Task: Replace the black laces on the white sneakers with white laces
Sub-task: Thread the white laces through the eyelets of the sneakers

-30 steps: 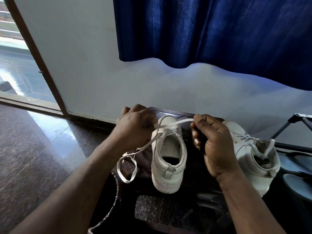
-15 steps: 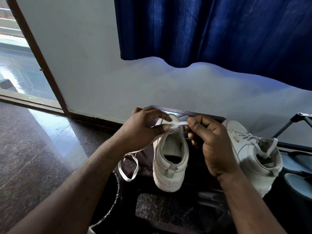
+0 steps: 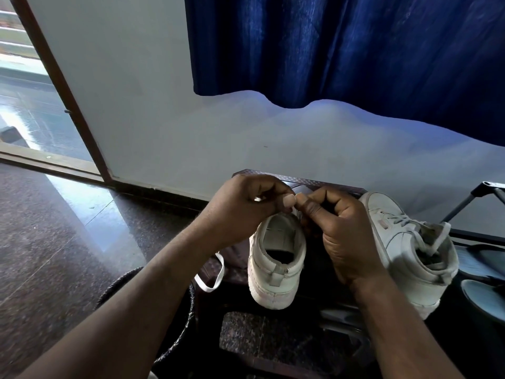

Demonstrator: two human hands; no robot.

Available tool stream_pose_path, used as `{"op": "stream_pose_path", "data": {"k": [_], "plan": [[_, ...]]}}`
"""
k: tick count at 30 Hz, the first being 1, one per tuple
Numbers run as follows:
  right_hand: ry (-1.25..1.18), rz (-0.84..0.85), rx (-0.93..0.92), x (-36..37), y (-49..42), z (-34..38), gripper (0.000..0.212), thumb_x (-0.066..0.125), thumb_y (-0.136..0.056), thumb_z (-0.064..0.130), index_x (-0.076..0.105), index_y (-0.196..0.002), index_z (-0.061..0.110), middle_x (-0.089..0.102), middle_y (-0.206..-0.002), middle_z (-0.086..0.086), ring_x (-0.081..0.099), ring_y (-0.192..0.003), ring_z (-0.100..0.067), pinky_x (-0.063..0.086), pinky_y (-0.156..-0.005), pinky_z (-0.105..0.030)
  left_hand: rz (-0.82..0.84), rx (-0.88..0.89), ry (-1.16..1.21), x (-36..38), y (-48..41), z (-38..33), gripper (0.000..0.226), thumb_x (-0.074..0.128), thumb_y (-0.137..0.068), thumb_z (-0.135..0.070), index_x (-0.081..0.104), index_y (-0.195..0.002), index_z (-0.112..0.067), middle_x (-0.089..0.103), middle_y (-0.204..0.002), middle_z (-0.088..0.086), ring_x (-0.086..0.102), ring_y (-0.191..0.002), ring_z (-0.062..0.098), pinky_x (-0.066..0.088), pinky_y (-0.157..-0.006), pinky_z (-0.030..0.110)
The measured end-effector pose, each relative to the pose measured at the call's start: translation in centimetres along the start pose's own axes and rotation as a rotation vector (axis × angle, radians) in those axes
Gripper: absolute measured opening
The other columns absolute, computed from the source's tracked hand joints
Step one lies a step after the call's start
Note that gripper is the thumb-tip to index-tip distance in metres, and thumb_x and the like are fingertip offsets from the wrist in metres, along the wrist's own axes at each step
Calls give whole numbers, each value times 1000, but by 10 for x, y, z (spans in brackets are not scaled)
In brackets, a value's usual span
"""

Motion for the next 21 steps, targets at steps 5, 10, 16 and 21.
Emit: {"op": "stream_pose_path", "data": {"k": [5, 10, 16, 21], "plan": [[127, 95, 67, -2, 2, -5, 35, 83, -81, 44, 70, -88, 12, 71, -80, -6, 62, -72, -14, 51, -73, -32, -101, -60, -100, -9, 2, 2, 10, 77, -92, -24, 75, -82, -25, 71, -71, -12, 59, -64, 1, 50, -69, 27], [509, 106, 62, -14, 6, -2, 16, 88, -79, 33, 76, -86, 26, 77, -84, 12, 71, -79, -5, 52, -73, -19, -134, 44, -469, -2, 14, -22, 7, 74, -92, -29, 75, -85, -29, 72, -76, -17, 63, -71, 1, 48, -64, 21], [80, -16, 335, -22, 13, -19, 4, 81, -83, 6, 80, -79, 6, 77, -82, -18, 72, -76, -32, 61, -75, -42, -182, 166, -636, 5, 20, -41, 16, 65, -87, -33, 80, -92, -31, 78, -90, -14, 70, -79, 8, 53, -70, 27], [-228, -31, 513, -18, 18, -29, 33, 75, -64, 7, 73, -91, -12, 76, -94, -27, 73, -82, -34, 62, -73, -38, -111, 141, -732, 20, 15, -40, 28, 53, -86, -40, 79, -97, -35, 73, -94, -9, 68, -87, 15, 53, -80, 38]]}}
Point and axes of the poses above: each hand's wrist, its own y-axis away from the middle knuckle, its own x-axis out of the palm, z = x × y, the point moved 7 cm from there along -y, towards the middle knuckle
